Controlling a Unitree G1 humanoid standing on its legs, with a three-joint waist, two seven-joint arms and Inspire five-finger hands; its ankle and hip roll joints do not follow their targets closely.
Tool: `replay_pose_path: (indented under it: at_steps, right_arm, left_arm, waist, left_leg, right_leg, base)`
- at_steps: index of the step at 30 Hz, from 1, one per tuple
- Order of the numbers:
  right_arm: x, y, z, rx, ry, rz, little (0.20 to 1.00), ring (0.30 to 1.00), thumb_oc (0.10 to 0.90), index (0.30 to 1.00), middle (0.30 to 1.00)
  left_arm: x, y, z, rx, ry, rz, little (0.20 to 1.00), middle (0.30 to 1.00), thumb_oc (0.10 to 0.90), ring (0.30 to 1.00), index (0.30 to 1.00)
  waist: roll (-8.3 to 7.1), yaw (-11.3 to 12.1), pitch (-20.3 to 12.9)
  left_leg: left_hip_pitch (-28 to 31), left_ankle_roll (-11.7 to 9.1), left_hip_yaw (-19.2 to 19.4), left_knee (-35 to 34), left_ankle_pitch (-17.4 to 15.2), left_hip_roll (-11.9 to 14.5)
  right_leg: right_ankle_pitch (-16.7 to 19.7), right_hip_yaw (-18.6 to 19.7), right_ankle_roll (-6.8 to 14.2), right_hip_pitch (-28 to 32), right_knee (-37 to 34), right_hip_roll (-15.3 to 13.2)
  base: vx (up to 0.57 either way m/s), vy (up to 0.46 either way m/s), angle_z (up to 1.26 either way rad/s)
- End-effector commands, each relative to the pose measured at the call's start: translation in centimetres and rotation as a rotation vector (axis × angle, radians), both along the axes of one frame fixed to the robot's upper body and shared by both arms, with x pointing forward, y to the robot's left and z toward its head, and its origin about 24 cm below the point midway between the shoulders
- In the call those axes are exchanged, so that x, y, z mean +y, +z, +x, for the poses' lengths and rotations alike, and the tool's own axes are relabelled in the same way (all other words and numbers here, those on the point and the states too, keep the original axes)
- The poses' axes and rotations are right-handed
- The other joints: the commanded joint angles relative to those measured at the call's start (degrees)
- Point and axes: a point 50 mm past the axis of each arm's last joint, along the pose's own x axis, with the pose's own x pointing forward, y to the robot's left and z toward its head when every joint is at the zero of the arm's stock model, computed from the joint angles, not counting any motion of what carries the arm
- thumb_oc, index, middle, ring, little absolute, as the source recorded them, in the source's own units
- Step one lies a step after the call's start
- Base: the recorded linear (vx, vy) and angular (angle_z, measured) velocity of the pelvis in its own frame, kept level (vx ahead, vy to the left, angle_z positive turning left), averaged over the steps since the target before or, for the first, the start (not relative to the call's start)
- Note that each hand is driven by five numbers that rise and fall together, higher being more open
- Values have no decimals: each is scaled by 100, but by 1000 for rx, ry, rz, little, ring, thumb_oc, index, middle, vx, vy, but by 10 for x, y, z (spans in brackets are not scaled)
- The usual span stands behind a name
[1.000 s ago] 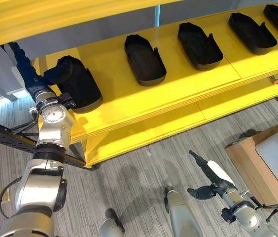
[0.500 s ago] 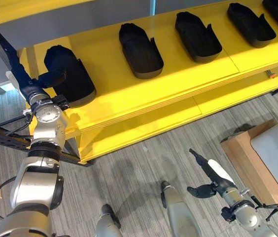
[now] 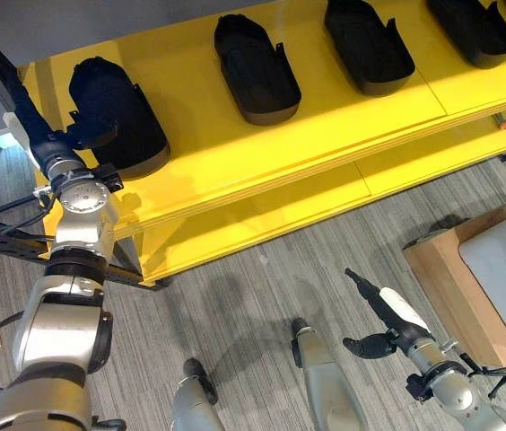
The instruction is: Move parts from the plastic box to the shelf.
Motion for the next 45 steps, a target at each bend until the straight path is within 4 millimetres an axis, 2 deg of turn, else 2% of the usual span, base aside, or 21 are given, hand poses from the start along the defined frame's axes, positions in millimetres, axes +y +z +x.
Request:
replay_pose_path:
  at_steps: [1,17,29,45]
  right_arm:
    - [8,36,8,-188,66,77,1000,1000,900,1000,1000]
    - [8,38,9,-199,65,96,1000,1000,900,1000,1000]
    - [9,35,6,-189,70,101,1000,1000,900,1000,1000]
    - [5,35,3,-175,70,101,1000,1000,900,1000,1000]
  left_arm:
    - [8,69,-9,-150,47,223,1000,1000,900,1000,1000]
    - [1,80,-5,-105,39,351,1000,1000,900,1000,1000]
    - [-17,84,2,-77,3,457,1000,1000,900,1000,1000]
    - [-30,88,8,-38,-35,572,1000,1000,900,1000,1000]
  waist:
    - [-61,57,-385]
    - [-41,36,-327]
    - [-29,5,-360]
    - [-2,-20,-403]
  left_leg:
    - [-328,347,-341,482,-95,-127]
    - [-495,364,-357,536,-96,-149]
    - [-540,366,-374,562,-125,-152]
    - [-497,362,-334,535,-138,-160]
  right_leg:
    - [331,-115,78,207,-304,-70]
    - [351,-89,99,56,-313,-96]
    - [340,-81,97,-2,-260,-86]
    - [376,-48,108,-42,-263,-71]
  base:
    - [0,0,0]
    - [0,0,0]
    - [0,0,0]
    - [0,0,0]
